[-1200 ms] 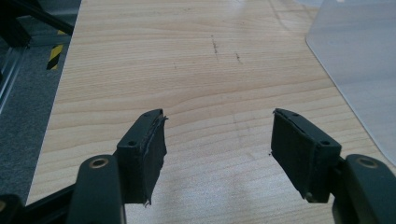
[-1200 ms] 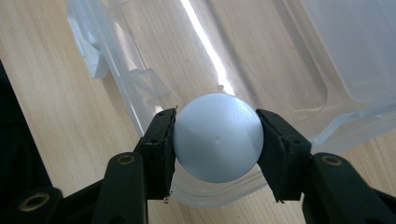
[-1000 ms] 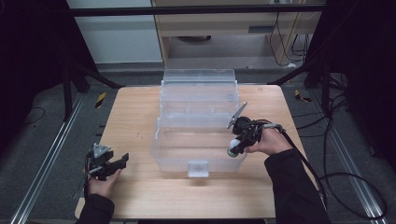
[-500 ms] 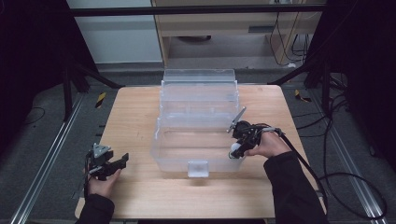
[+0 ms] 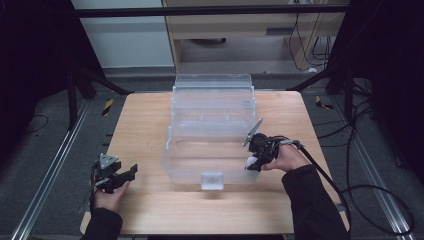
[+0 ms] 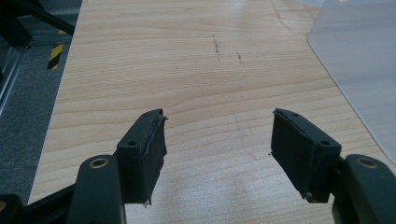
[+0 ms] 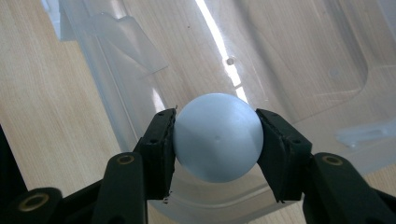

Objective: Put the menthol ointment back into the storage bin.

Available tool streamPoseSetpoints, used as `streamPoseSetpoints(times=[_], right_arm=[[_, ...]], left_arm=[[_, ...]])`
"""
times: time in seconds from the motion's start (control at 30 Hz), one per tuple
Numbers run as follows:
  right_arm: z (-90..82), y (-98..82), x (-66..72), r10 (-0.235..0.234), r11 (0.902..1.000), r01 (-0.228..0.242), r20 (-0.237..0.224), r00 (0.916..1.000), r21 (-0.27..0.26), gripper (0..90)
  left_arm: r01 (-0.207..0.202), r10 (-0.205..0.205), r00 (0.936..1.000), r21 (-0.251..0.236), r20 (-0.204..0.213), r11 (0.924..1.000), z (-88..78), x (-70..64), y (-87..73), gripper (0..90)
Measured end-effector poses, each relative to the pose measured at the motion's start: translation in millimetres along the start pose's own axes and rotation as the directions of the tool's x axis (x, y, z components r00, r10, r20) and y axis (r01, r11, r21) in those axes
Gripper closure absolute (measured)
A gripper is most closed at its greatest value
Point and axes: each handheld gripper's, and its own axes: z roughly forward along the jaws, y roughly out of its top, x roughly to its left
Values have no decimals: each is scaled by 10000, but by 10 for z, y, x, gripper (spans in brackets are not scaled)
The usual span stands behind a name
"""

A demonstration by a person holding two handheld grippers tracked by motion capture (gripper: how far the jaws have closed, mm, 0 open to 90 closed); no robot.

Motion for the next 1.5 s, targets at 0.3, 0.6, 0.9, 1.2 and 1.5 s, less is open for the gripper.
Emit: streamPoseSetpoints(times=[0.3, 0.6, 0.9, 1.2, 1.5], right_arm=[[10, 1, 10, 105, 9999, -105, 24, 9999, 27, 496], [7, 0, 13, 56, 10000, -56, 69, 10000, 9, 497], [-12, -7, 19, 87, 9999, -86, 143, 9999, -104, 489], [-242, -109, 64, 625, 9858, -511, 673, 9958, -1602, 327], [-487, -374, 66, 2095, 9134, -1430, 1389, 9679, -3811, 218]], left_arm=[[1, -1, 10000, 5, 0, 10000, 0, 2, 0, 349], [-1, 1, 10000, 8, 13, 10000, 1, 0, -1, 349], [15, -15, 10000, 3, 10, 10000, 2, 2, 1, 350], [0, 0, 10000, 5, 51, 10000, -6, -5, 1, 356], [-48, 49, 9999, -40, 135, 10000, -18, -8, -2, 401]])
